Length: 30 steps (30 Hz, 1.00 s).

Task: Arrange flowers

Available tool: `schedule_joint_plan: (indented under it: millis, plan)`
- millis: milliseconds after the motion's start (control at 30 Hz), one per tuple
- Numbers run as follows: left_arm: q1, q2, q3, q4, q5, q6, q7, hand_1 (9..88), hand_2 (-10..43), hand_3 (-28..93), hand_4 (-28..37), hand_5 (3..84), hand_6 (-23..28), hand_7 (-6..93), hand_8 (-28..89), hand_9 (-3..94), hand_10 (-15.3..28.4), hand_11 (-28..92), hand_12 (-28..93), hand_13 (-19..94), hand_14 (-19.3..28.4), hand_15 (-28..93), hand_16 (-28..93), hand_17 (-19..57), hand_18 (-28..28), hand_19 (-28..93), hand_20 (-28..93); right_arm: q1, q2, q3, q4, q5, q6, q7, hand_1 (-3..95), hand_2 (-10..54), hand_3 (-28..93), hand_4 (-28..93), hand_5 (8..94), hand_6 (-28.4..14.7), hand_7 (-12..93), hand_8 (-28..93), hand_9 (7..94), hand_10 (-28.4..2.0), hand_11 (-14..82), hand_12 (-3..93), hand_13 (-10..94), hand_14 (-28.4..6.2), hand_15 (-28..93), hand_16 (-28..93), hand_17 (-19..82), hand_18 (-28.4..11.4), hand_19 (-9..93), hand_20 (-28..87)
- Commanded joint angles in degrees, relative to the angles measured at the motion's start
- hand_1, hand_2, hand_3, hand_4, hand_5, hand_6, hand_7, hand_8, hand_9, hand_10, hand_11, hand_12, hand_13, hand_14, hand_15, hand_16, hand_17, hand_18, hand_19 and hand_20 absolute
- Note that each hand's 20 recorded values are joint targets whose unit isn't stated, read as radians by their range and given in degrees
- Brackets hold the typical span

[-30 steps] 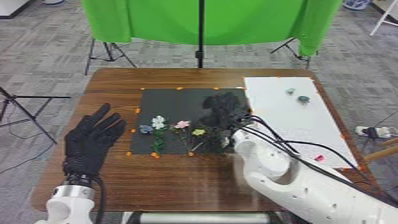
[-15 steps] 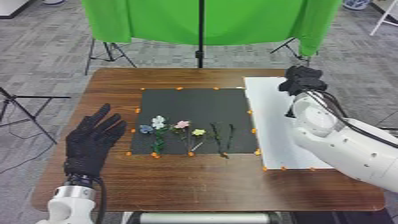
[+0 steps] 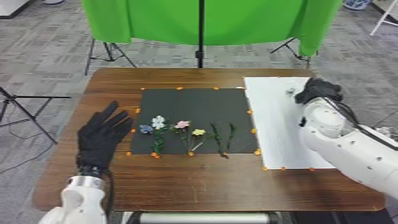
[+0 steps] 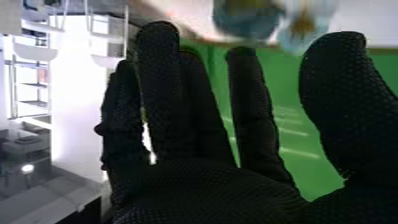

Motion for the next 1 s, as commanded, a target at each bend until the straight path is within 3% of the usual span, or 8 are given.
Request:
schedule_joint_plan:
  millis: [33,167,267,367,533,600,800,1000]
  plan:
    - [-1.9,0.64,1.33,0.14,0.18,-0.60,-1.52,20.0,10.0,78,-28.3,37.2,9.1,10.3,-9,33.3,19.9,24,10,23,26.7,49,-9,-10.2,24.7,55,10,-1.0,-2.0,-1.1,1.9,-2.9,0.5,-0.4,34.9,-9.5,83,-28,55.2,3.3,18,-15,58.8,-15.5,17.7,13.0,59,-10.3,61,7,21,-23.2,78,38]
    - [-1.9,1.03,1.59,0.21,-0.28,-0.21,-1.10,20.0,9.9,79,-28.3,37.2,9.2,10.3,-9,33.4,20.0,24,10,23,26.7,49,-9,-10.2,24.7,55,10,-0.2,-2.3,-4.1,3.5,-7.0,3.9,-0.3,42.2,-9.5,81,-28,64.4,4.3,19,-13,69.2,-11.1,21.5,14.6,66,-6.7,58,13,25,-22.3,81,39]
    - [-2.3,0.92,1.90,0.46,-0.45,-0.02,-0.85,20.0,10.0,78,-28.3,37.1,9.2,10.4,-9,33.4,20.0,24,10,23,26.7,49,-9,-10.2,24.7,55,10,0.0,-1.7,-6.0,3.5,-8.4,7.5,-0.7,51.6,-9.5,72,-28,75.4,4.0,20,-4,84.1,-7.3,11.2,27.1,75,-2.4,53,24,30,-21.3,86,38]
    - [-2.7,0.80,1.90,0.48,-0.20,-0.48,-1.00,20.0,10.0,79,-28.3,37.1,9.2,10.4,-9,33.4,20.1,24,10,23,26.7,49,-9,-10.2,24.7,55,10,0.1,-1.0,-6.7,2.0,-8.2,10.9,-1.0,56.7,-9.5,69,-28,84.6,3.9,21,0,92.9,-5.2,11.7,32.4,82,-0.8,53,26,33,-21.1,90,39]
    - [-2.4,0.41,1.16,0.43,0.09,-0.41,-1.83,20.1,10.0,78,-28.3,37.1,9.2,10.5,-9,33.5,20.1,25,10,24,26.8,49,-9,-10.2,24.7,55,11,0.9,-0.4,-7.1,-4.2,-8.7,16.9,-4.6,57.2,-9.5,71,-28,86.4,2.9,20,1,93.6,-5.4,14.3,32.1,83,-1.0,55,26,35,-21.6,92,39]
    - [-2.5,1.11,1.47,0.49,-0.51,0.11,-1.29,20.1,10.0,78,-28.3,37.1,9.3,10.5,-9,33.5,20.0,25,10,23,26.8,49,-9,-10.2,24.7,55,11,0.4,-0.9,-6.5,-7.2,-9.2,17.7,-7.0,57.1,-9.5,72,-28,86.9,2.6,20,2,93.7,-5.7,15.1,31.8,83,-1.1,55,26,35,-21.6,92,39]
    - [-4.6,1.26,2.12,1.28,-0.65,0.02,-1.60,20.1,10.1,78,-28.3,37.1,9.3,10.5,-9,33.5,20.2,25,10,23,26.8,49,-9,-10.1,24.7,55,11,-2.9,-5.6,-3.8,-13.1,-11.1,15.1,-14.7,56.9,-9.5,72,-28,87.3,2.2,19,3,93.7,-6.0,15.6,31.5,84,-1.5,56,26,35,-21.8,93,40]
    - [-5.6,1.44,2.63,1.44,-0.70,0.40,-1.95,20.2,10.2,78,-28.3,37.1,9.4,10.6,-9,33.5,20.2,25,10,23,26.9,49,-9,-10.1,24.7,55,11,-4.6,-8.9,-5.3,-13.7,-13.5,11.3,-17.9,56.7,-9.5,73,-28,87.3,2.2,19,3,93.7,-6.1,15.9,31.6,83,-1.8,57,25,35,-22.0,93,40]
